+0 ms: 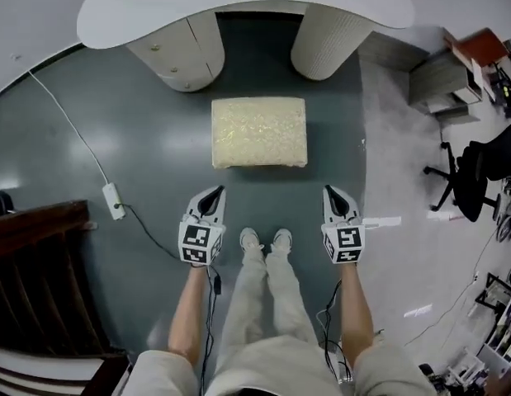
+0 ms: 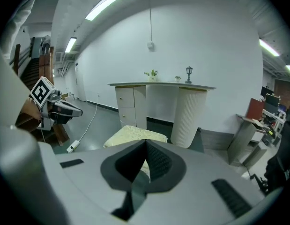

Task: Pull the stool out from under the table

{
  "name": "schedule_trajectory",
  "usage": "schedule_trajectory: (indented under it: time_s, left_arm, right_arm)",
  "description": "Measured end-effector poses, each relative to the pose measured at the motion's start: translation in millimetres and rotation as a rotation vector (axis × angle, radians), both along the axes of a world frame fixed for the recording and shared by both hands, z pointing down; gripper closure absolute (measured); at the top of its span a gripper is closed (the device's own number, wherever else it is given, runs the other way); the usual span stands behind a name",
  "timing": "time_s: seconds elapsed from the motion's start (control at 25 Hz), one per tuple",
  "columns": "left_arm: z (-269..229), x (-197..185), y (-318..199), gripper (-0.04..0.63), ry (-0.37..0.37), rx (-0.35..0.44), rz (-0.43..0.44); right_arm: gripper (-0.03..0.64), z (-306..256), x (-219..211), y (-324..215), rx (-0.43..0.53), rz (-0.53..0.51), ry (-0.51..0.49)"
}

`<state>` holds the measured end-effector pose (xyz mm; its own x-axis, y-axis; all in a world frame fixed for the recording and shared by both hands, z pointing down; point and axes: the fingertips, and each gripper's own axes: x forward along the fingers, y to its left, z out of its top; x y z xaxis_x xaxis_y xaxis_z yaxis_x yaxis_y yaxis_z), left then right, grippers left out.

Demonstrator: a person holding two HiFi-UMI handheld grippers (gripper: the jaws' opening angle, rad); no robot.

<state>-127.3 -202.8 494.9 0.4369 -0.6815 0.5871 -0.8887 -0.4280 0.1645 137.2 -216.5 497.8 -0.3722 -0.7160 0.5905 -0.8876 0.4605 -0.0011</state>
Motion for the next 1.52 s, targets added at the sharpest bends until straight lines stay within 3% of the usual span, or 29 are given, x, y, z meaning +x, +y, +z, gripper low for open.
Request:
schedule_trajectory:
  time_s: [0.8,1.12,1.52]
  left_arm:
    - [-274,77,37,0.584,0.004,0.125,-0.032]
    - [-333,89,66,0.584,-0.013,0.169,-0.031]
    - [-365,87,80,0.584,-0.006,0.221,-0.042]
  right_arm:
    - [0.621,-262,40,52,0.113,-0.062,-0.027]
    - [0.621,-318,56,78,0.167,-0.071,-0.022]
    - [0.621,-344,85,94,0.203,0.004,-0.041]
